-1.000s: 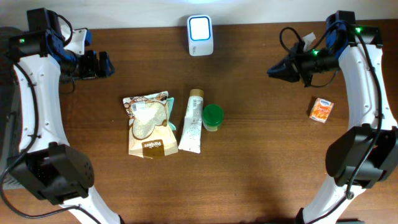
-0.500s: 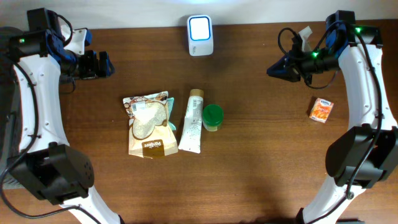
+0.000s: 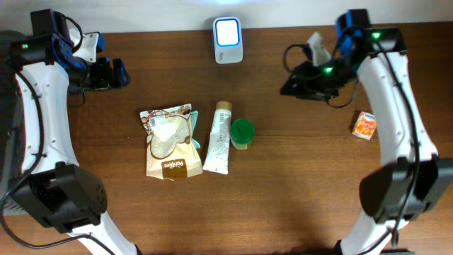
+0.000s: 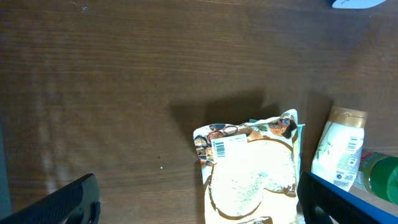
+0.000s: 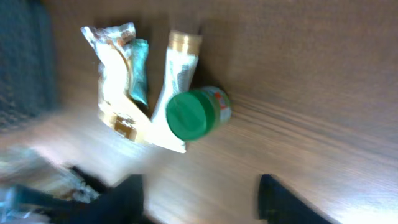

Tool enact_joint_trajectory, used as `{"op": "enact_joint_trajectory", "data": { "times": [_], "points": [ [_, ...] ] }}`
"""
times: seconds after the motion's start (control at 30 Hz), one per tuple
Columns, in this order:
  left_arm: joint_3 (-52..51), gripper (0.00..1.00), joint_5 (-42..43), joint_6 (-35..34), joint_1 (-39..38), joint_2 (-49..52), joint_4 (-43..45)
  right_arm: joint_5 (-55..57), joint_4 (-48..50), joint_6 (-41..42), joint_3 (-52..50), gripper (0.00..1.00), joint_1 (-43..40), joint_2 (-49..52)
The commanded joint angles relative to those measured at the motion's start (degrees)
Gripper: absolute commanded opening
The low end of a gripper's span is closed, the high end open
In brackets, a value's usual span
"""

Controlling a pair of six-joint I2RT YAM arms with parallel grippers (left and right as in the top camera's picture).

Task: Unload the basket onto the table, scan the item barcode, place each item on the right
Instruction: 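Raise right gripper and move it toward the green-lidded jar, then lower right gripper over the jar lid and align with it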

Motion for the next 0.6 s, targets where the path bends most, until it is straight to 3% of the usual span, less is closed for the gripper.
{"op": "enact_joint_trajectory", "data": {
  "times": [0.0, 0.17, 0.37, 0.57],
  "points": [
    [0.3, 0.99, 0.4, 0.9, 0.0, -1.3, -0.1, 15.4, -0.1, -2.1, 1.6, 0.71, 7.8, -4.4],
    [0.3, 0.99, 0.4, 0.9, 0.0, -1.3, -0.1, 27.1, 1.5, -2.2, 1.6, 0.76, 17.9, -2.6],
    [0.3, 0.99, 0.4, 0.9, 0.0, -1.3, -0.1, 28.8, 4.2, -2.1, 1.6, 0.85, 23.8, 1.0],
    [0.3, 0.99, 0.4, 0.9, 0.0, -1.3, -0.1, 31.5, 4.5, -2.1, 1.6, 0.87, 25.9, 8.3]
  ]
}}
